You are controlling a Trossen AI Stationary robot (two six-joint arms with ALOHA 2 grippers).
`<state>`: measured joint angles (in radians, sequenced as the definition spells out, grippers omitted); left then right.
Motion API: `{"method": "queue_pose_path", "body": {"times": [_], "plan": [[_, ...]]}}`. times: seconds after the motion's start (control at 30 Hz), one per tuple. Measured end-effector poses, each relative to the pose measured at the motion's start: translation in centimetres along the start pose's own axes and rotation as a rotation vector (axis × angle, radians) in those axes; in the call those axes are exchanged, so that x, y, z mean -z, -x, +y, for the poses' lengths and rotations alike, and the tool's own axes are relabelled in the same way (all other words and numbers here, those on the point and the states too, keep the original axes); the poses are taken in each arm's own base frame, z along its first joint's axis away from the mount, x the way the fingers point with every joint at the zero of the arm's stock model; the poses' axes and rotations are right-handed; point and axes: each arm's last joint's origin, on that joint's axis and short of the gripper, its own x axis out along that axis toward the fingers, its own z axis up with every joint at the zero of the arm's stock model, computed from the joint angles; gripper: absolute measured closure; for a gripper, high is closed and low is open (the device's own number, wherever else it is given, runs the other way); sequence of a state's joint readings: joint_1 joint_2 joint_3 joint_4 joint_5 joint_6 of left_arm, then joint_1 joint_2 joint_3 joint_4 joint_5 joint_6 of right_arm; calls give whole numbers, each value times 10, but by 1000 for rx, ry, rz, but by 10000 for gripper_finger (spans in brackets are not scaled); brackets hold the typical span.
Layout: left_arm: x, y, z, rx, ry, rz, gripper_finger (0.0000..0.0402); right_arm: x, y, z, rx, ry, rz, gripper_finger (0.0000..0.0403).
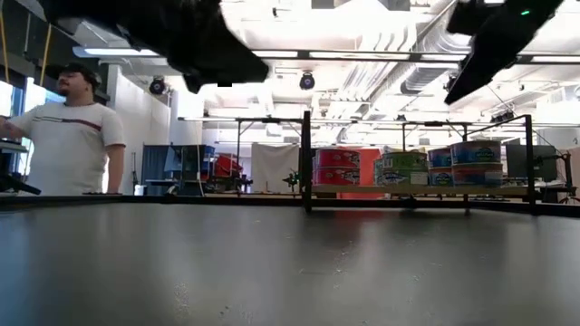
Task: Stack canned seafood by type on shelf
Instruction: Return to Home Position
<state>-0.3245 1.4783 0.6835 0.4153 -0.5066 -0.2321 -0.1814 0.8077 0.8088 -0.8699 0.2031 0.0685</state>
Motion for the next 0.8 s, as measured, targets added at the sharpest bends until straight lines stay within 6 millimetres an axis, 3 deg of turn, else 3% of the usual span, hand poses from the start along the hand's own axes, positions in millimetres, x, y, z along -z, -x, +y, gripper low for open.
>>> {"method": "queue_pose_path", "body": {"times": [0.17, 0.4, 0.6, 0.8], "plan": [[2, 28, 37, -27, 52, -42, 354, 28, 12, 10, -220, -38, -273, 158], [26, 54, 89, -2, 190, -142, 385, 68, 3, 15, -518, -21, -631, 261], [44, 71, 113, 16, 239, -202, 401, 88, -14, 18, -573, -40, -752, 333], [66, 85, 123, 23, 254, -235, 401, 99, -24, 22, -646, 9, -814, 381]]}}
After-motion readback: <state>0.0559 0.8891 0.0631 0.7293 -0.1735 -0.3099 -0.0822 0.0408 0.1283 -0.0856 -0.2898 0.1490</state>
